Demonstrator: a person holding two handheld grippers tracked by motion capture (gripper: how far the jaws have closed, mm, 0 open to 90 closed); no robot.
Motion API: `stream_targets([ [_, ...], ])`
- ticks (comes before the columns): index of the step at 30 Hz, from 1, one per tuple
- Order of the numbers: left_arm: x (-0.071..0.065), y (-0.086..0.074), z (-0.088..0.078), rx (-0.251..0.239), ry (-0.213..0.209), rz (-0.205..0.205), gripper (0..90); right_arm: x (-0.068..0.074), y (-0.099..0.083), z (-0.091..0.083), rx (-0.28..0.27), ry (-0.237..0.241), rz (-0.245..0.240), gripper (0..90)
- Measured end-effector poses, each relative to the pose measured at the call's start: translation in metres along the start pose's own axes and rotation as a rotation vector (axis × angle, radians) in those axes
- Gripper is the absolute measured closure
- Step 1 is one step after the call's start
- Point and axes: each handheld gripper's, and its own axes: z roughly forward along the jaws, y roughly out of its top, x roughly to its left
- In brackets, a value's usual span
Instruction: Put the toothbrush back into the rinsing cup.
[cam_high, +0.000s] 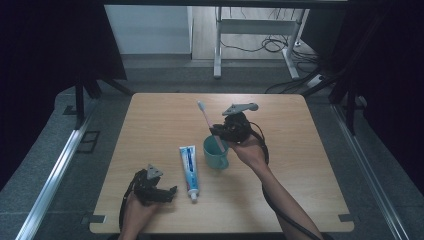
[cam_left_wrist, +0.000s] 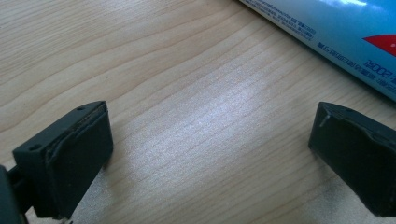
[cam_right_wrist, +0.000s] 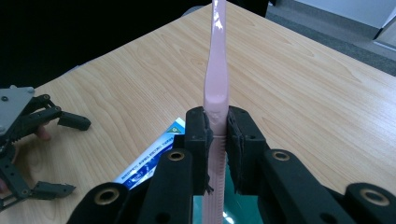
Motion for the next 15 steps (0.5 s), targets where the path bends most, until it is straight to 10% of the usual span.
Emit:
stream_targets([
  [15, 0.0, 0.0, 0.0, -0.001, -0.001, -0.001, 0.0, -0.002, -0.017, 0.014, 0.007, 0.003, -0.001, 78.9],
])
